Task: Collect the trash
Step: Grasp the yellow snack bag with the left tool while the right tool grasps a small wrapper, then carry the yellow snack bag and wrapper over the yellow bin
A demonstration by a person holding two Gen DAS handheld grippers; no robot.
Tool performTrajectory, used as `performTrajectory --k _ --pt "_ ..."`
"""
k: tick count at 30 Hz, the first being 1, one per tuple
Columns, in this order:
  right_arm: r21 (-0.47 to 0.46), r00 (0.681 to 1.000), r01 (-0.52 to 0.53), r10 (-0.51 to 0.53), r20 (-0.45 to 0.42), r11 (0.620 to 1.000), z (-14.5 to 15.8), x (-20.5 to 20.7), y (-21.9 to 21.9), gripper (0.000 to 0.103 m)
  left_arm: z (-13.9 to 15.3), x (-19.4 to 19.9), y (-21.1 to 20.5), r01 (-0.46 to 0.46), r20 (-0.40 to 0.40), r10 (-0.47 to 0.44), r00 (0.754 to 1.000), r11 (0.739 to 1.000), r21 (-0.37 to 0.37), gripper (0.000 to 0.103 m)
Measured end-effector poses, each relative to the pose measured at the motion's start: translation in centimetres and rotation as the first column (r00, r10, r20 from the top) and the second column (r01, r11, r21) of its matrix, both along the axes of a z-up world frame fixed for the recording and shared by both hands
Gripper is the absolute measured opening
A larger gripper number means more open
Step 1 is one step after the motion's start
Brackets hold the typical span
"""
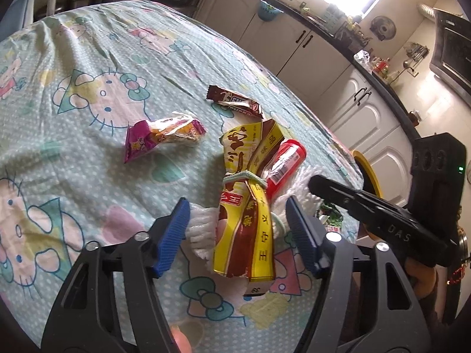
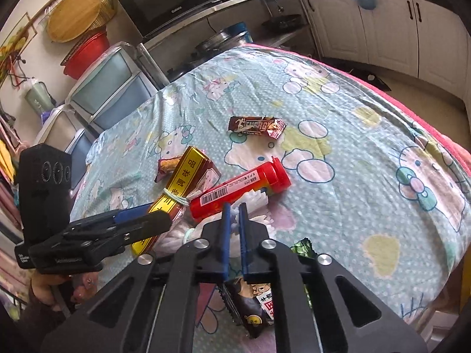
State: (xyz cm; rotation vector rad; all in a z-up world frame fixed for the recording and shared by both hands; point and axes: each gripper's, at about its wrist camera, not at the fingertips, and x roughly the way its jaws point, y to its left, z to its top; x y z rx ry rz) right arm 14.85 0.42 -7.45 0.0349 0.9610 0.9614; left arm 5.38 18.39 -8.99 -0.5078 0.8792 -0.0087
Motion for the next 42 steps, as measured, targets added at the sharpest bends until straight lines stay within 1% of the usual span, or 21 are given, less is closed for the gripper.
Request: performTrajectory --k 1,3,4,5,7,13,19,25,34,42 --pt "0.004 1.0 0.003 -0.003 0.004 1.0 0.1 0.0 -0.1 0.005 -0.1 0.1 0.1 0.004 -0.003 -0.004 1.0 1.0 0.003 0.048" --pt "0.014 1.0 0.01 -0.01 0.013 1.0 0.4 -0.3 -0.4 0.005 -0.2 0.1 0.1 0.009 -0.012 -0.009 1.0 1.0 0.01 0.043" --pt "0.018 1.0 0.012 -0.013 0.015 1.0 0.5 -0.3 -0.5 0.005 -0.2 0.2 0.1 0.009 -0.021 -0.009 1.0 1.0 0.014 0.035" --pt "0.022 1.0 0.016 -0.016 0.017 1.0 0.6 -0.4 -0.6 0.005 -0.3 0.2 0.2 0.008 -0.028 -0.007 1.0 1.0 0.017 0.033" --pt "0.027 1.0 0.02 -0.021 0.019 0.999 0.8 -0.4 -0.8 0.005 -0.3 0.1 0.2 0.012 -0.038 -0.011 0.999 1.0 0.02 0.032" --pt "0.039 0.999 0.019 -0.021 0.046 0.999 1.7 -1.0 -0.9 0.005 0.4 -0.3 -0.2 0.008 -0.039 -0.006 0.999 0.997 0.071 0.031" --pt "0.063 0.995 0.017 -0.023 0.094 0.998 3.3 -1.8 -1.2 0.005 2.1 -1.3 -0.2 -0.02 0.001 0.02 1.0 0.991 0.13 0.031" --pt "0.076 0.99 0.027 -0.037 0.139 0.997 4.9 -2.2 -1.8 0.005 3.8 -1.9 -0.4 -0.039 0.042 0.033 0.999 0.987 0.156 0.031" --pt "0.114 0.981 0.066 -0.085 0.172 0.991 6.6 -2.2 -4.1 0.005 6.1 -1.7 -1.8 -0.029 0.094 0.012 0.995 0.983 0.182 0.031" --pt "0.151 0.972 0.117 -0.145 0.187 0.982 8.0 -2.1 -6.8 0.005 7.9 -0.9 -3.9 -0.001 0.134 -0.027 0.991 0.979 0.204 0.031"
